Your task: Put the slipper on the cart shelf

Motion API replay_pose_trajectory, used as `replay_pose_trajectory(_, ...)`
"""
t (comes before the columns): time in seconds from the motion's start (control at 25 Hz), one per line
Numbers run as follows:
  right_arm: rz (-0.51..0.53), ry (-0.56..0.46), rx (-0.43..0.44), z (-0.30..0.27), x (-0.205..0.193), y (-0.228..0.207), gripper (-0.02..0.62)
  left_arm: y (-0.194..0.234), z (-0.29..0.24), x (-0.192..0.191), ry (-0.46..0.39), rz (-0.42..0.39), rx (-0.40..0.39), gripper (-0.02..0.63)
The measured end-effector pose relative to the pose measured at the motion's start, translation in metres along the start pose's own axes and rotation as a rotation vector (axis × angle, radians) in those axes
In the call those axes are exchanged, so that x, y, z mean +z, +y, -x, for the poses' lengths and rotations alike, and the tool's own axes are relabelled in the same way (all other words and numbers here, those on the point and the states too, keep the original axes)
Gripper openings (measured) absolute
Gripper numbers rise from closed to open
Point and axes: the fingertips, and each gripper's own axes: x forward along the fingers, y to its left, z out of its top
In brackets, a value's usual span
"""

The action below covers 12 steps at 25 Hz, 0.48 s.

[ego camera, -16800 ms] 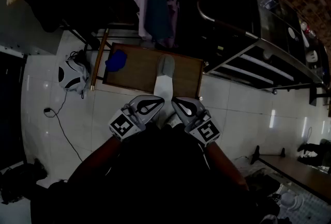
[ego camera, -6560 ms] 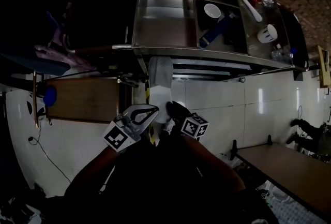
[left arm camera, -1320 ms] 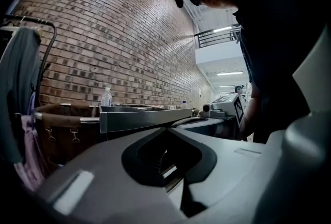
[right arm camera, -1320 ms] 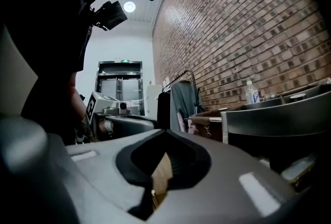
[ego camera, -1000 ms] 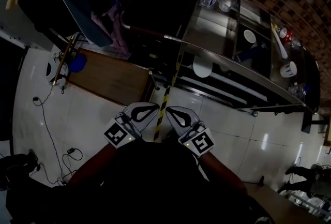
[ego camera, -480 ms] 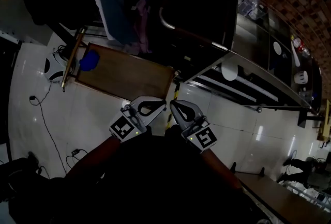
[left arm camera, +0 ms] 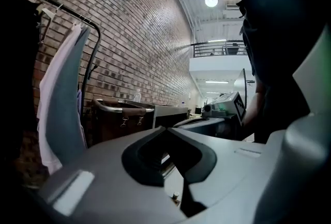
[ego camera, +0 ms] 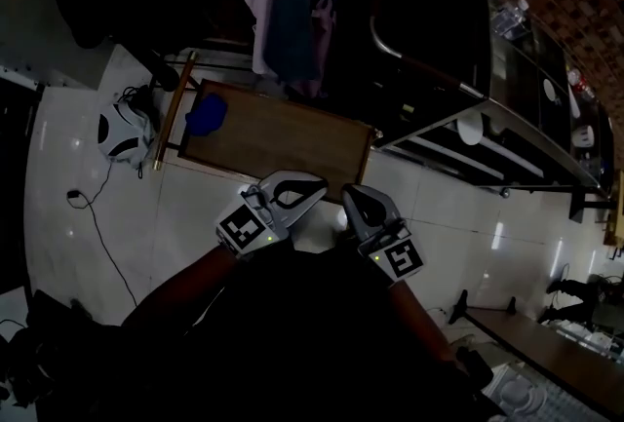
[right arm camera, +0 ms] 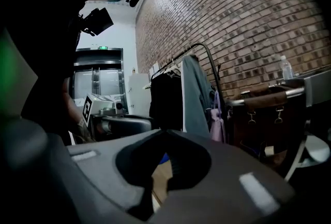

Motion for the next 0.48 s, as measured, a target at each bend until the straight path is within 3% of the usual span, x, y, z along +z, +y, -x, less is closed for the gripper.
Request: replay_pose_trajectory(0.48,0.017,-0.017,0.043,0.028,0.008,0.027,0.0,-0.037,0.01,0.004,0.001,0.041,-0.013,0.005)
